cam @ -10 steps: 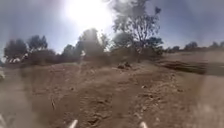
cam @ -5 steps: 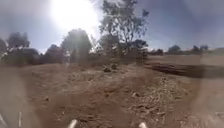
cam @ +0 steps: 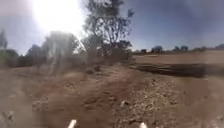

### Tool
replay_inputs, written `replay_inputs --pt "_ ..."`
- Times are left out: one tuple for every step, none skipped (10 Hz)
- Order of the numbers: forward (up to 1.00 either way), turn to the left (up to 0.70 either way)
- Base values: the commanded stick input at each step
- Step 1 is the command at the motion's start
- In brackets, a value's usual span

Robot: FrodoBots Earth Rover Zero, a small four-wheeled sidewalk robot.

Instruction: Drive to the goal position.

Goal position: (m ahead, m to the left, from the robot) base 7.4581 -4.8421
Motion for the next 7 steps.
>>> replay_inputs --pt "0.7 0.0" --pt "0.7 0.0" --pt "0.7 0.0" --pt "0.7 0.0" --pt "0.7 0.0" --pt "0.7 0.0" --pt "0.7 0.0"
